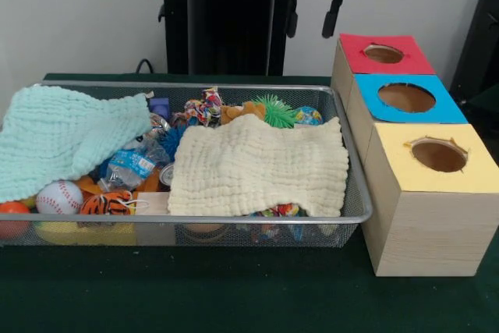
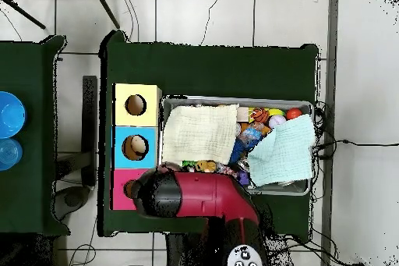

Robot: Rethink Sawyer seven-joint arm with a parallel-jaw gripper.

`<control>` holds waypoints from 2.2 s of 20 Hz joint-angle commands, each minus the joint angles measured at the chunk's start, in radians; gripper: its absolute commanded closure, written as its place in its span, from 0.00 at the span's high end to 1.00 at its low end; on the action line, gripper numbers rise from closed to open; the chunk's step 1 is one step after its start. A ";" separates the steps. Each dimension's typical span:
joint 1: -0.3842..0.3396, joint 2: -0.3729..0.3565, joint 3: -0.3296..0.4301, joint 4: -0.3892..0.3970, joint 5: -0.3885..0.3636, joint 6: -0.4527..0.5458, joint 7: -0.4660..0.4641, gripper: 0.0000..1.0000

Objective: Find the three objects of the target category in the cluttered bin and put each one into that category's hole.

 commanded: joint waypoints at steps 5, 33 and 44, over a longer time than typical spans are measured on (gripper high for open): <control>-0.073 0.182 0.051 -0.180 -0.142 -0.093 0.013 1.00; -0.511 0.361 0.368 -0.369 -0.458 -0.089 -0.281 1.00; -0.620 0.442 0.475 -0.450 -0.576 -0.029 -0.331 1.00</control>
